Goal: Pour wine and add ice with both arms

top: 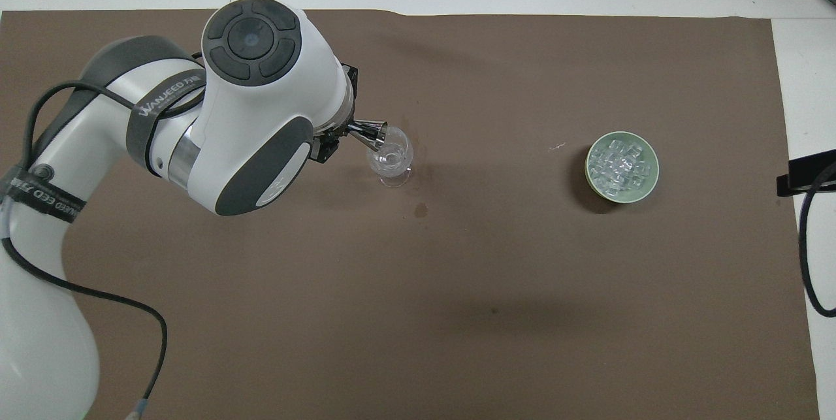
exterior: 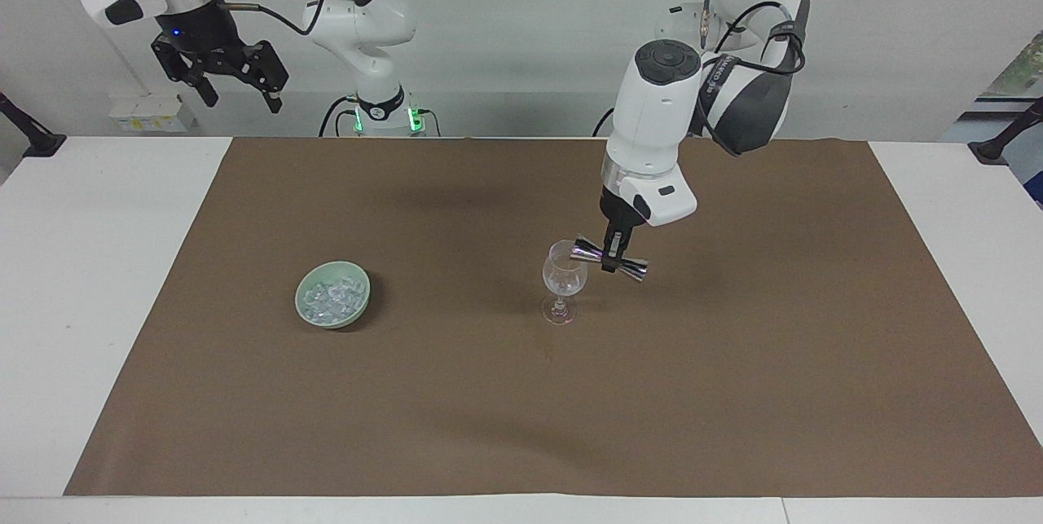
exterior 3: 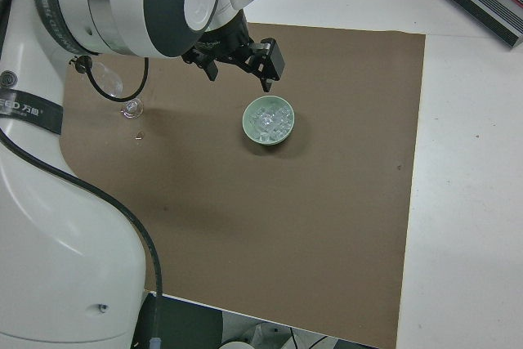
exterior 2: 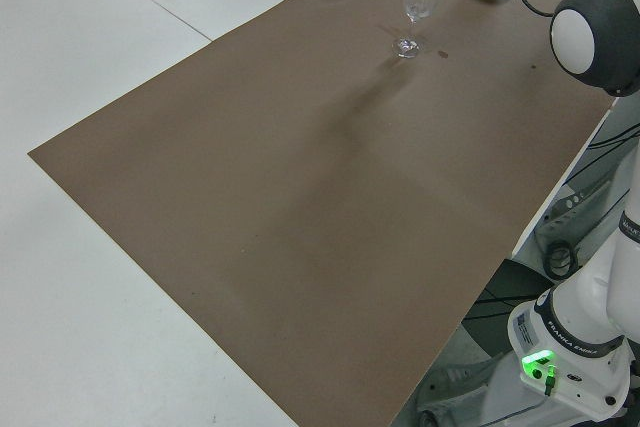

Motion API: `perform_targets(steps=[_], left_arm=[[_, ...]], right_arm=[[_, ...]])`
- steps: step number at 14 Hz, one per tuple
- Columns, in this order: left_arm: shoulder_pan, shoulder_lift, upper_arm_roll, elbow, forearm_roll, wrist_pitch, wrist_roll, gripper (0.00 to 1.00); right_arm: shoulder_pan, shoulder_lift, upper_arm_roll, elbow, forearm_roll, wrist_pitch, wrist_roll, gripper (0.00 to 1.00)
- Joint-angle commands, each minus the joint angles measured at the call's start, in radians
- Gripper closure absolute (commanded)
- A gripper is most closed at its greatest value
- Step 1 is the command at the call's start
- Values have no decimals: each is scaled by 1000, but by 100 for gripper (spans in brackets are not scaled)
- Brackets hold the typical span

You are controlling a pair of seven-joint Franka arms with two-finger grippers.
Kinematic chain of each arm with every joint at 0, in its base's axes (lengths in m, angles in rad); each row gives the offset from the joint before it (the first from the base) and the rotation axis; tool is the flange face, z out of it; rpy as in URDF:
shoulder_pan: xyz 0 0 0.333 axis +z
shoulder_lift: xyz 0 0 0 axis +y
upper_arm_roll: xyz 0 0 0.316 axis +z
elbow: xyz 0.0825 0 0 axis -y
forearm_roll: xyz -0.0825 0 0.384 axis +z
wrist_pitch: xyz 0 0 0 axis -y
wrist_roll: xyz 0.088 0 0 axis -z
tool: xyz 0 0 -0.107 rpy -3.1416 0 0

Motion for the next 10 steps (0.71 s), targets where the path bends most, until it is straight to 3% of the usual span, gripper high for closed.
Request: perform_targets(steps=[1, 10], left_arm=[[-17, 21, 2, 37, 25, -16, -14, 100], [-11, 21, -9, 37, 5, -19, -15, 100]], right_arm=[[-5, -20, 2, -25, 9, 13, -16, 0], [-5, -20, 2, -25, 9, 13, -16, 0]])
